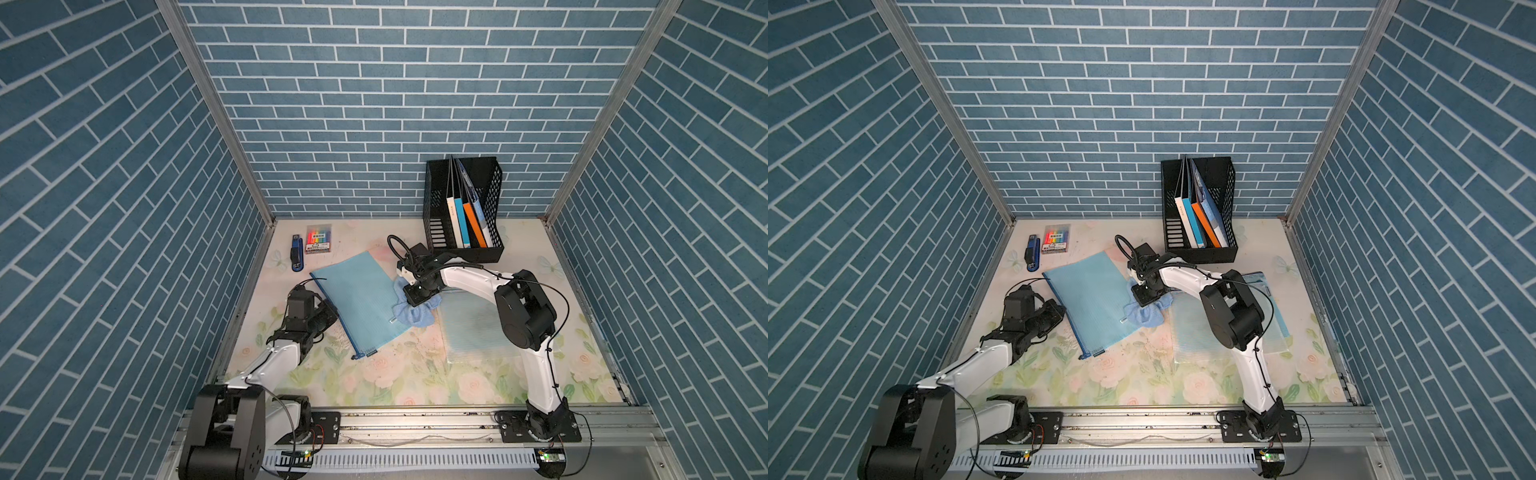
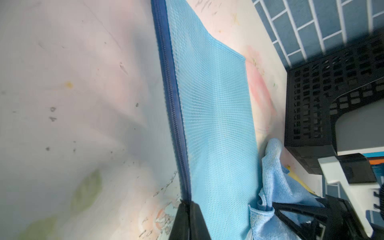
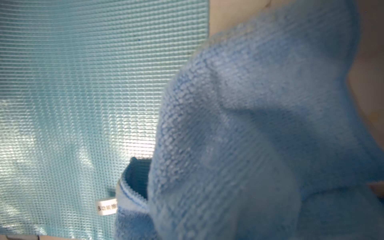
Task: Wipe the document bag
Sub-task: Place the cleaning item at the center of the board.
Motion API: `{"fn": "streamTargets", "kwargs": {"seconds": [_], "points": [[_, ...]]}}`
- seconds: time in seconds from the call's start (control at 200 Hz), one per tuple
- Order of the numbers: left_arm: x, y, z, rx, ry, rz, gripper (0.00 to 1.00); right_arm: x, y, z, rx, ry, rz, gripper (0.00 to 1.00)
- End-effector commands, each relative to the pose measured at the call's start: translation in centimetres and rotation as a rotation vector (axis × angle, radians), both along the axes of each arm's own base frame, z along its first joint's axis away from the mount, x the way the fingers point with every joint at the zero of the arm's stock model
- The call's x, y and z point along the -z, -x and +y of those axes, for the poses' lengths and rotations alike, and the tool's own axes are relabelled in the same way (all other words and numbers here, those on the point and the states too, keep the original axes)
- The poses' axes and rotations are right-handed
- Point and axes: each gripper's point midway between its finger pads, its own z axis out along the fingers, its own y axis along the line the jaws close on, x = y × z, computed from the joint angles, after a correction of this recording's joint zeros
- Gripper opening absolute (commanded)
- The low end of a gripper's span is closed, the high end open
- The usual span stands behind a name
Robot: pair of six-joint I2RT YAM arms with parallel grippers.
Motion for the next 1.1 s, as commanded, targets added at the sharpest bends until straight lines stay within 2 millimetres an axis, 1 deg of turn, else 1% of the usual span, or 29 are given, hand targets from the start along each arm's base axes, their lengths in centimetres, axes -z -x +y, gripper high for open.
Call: {"fn": "streamTargets", "kwargs": {"seconds": [0.0, 0.03, 0.04, 0.09, 0.135, 0.255, 0.27, 0.335, 0.455, 0.485, 0.5, 0.555, 0.636, 0.676, 0.716, 0.786, 0.891, 0.946, 0.981, 1.006, 1.096], "points": [[-0.7, 0.8, 0.5, 0.0, -0.017, 0.006, 0.0, -1.0, -2.7, 0.9, -0.011, 0.008, -0.071, 0.07], [-1.1, 1.0, 0.5, -0.002, -0.015, -0.001, 0.0, -0.3, -3.2, 1.1, -0.008, 0.013, -0.064, 0.07], [-1.2, 1.0, 0.6, -0.005, -0.014, -0.002, 0.0, -0.6, -3.4, 1.4, -0.01, 0.007, -0.07, 0.07], [-1.8, 1.4, 0.8, -0.015, -0.014, -0.012, 0.0, -0.3, -4.3, 2.1, -0.006, 0.009, -0.076, 0.07], [-2.3, 1.7, 1.0, -0.028, -0.014, -0.02, 0.0, -0.5, -5.4, 2.8, -0.002, 0.007, -0.091, 0.07], [-4.6, 2.6, 1.8, -0.066, -0.029, -0.065, 0.0, -0.7, -7.8, 4.7, -0.008, -0.005, -0.117, 0.08], [-4.8, 2.7, 1.9, -0.069, -0.032, -0.068, 0.0, -0.4, -8.0, 4.9, -0.008, -0.005, -0.114, 0.08], [-6.1, 2.9, 2.2, -0.08, -0.042, -0.088, 0.0, -0.2, -9.0, 5.9, -0.011, -0.021, -0.123, 0.09], [-8.5, 3.1, 2.6, -0.09, -0.059, -0.12, 0.0, 0.5, -10.0, 7.5, -0.021, -0.058, -0.124, 0.16], [-8.5, 3.3, 2.7, -0.093, -0.064, -0.117, 0.0, 0.6, -10.2, 7.8, -0.022, -0.069, -0.125, 0.19], [-9.5, 3.2, 2.7, -0.096, -0.064, -0.136, 0.0, 0.5, -10.2, 8.0, -0.025, -0.075, -0.127, 0.2], [-10.8, 3.3, 2.9, -0.099, -0.074, -0.159, 0.0, 0.3, -10.5, 8.4, -0.026, -0.098, -0.132, 0.24], [-12.0, 3.3, 2.8, -0.094, -0.078, -0.178, 0.0, -0.6, -10.7, 8.7, -0.024, -0.114, -0.15, 0.35], [-12.5, 3.2, 2.6, -0.083, -0.073, -0.186, 0.0, -1.2, -10.7, 8.6, -0.027, -0.117, -0.156, 0.48], [-12.7, 3.0, 2.5, -0.074, -0.067, -0.186, 0.0, -1.9, -10.6, 8.5, -0.029, -0.119, -0.163, 0.56], [-13.2, 2.6, 2.1, -0.058, -0.053, -0.193, 0.0, -3.4, -10.4, 8.3, -0.035, -0.123, -0.177, 0.65], [-14.5, 2.1, 1.6, -0.045, -0.03, -0.225, 0.0, -5.9, -10.1, 7.7, -0.035, -0.13, -0.214, 0.78], [-15.1, 1.7, 1.3, -0.033, -0.008, -0.24, 0.0, -7.4, -9.9, 7.6, -0.043, -0.147, -0.237, 0.82], [-15.5, 1.6, 1.0, -0.028, 0.006, -0.249, 0.0, -8.4, -9.9, 7.4, -0.043, -0.158, -0.254, 0.9], [-15.7, 1.4, 0.9, -0.022, 0.015, -0.256, 0.0, -9.0, -9.8, 7.4, -0.046, -0.169, -0.261, 0.98], [-16.2, 1.2, 0.1, -0.007, 0.043, -0.269, 0.0, -11.1, -9.5, 7.4, -0.054, -0.201, -0.295, 1.0]]}}
